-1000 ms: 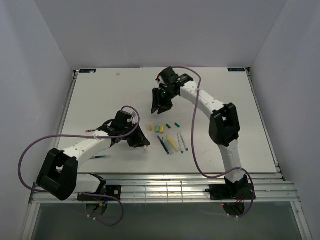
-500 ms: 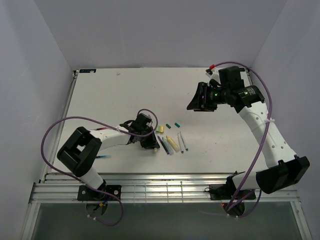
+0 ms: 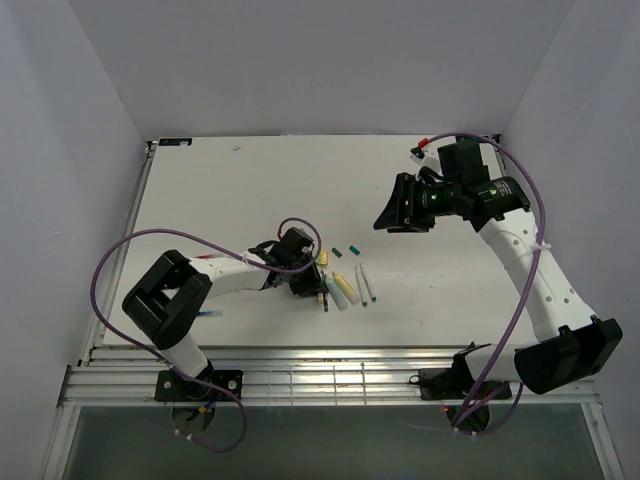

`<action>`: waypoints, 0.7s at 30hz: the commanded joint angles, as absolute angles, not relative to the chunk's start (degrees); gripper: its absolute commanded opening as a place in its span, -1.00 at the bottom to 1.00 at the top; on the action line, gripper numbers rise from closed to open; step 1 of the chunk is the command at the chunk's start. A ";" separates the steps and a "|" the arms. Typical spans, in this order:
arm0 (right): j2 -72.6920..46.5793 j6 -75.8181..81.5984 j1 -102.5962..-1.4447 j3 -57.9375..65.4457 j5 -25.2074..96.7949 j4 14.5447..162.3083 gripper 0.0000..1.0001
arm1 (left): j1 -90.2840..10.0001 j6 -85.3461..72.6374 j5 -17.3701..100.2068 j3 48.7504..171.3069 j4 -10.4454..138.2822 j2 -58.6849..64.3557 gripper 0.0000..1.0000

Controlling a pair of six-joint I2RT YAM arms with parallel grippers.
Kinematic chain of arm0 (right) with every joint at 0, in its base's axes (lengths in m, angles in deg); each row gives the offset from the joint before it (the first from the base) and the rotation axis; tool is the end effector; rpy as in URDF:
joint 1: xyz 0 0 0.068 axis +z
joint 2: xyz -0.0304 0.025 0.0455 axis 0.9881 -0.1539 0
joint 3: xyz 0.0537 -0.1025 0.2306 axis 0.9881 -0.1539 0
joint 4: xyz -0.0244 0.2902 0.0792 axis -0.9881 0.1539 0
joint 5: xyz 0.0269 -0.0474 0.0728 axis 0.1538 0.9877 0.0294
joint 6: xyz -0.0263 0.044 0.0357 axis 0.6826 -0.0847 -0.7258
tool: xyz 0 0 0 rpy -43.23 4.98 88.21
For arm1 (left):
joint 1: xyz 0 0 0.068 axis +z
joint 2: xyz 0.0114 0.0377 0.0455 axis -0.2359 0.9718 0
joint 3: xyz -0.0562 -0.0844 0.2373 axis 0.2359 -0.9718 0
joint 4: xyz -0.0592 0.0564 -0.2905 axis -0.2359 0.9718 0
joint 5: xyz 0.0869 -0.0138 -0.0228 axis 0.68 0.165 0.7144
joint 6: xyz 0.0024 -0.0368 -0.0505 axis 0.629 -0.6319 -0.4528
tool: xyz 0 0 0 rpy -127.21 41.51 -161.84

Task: Open the pen caps

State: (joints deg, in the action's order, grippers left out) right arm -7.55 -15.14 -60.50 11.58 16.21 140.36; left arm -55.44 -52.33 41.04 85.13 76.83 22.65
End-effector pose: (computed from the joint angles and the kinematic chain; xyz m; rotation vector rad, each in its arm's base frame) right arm 0.2896 0.1324 0.3715 -0.1564 2.4344 0.9341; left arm 0.2506 -0.2336 0.0843 -0.3264 2.7903 -0.7359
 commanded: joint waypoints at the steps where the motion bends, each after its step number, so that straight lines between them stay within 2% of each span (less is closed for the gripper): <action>1: -5.98 -14.64 -60.14 11.44 14.70 139.51 0.02 | -57.32 -56.47 43.53 83.66 77.97 23.32 -0.75; 2: -5.89 -14.55 -59.88 11.44 14.69 139.51 0.02 | -57.59 -57.26 43.79 83.22 77.98 23.14 -0.61; 4: -5.80 -14.47 -59.44 11.35 14.69 139.42 0.02 | -58.29 -58.75 44.05 82.16 77.98 22.53 -0.55; 8: -5.63 -14.46 -58.82 11.88 14.69 139.51 0.03 | -58.99 -59.64 44.58 80.31 78.41 21.56 -0.31; 13: -5.36 -14.38 -58.21 11.79 14.26 139.42 0.03 | -59.17 -59.46 46.94 79.70 80.69 18.32 0.15; 16: -5.19 -14.38 -57.95 11.97 14.17 139.42 0.03 | -59.17 -59.03 48.45 80.31 83.67 15.68 0.26; 21: -5.01 -14.55 -57.68 12.49 13.99 139.42 0.03 | -58.47 -57.09 55.21 83.21 91.14 8.13 0.32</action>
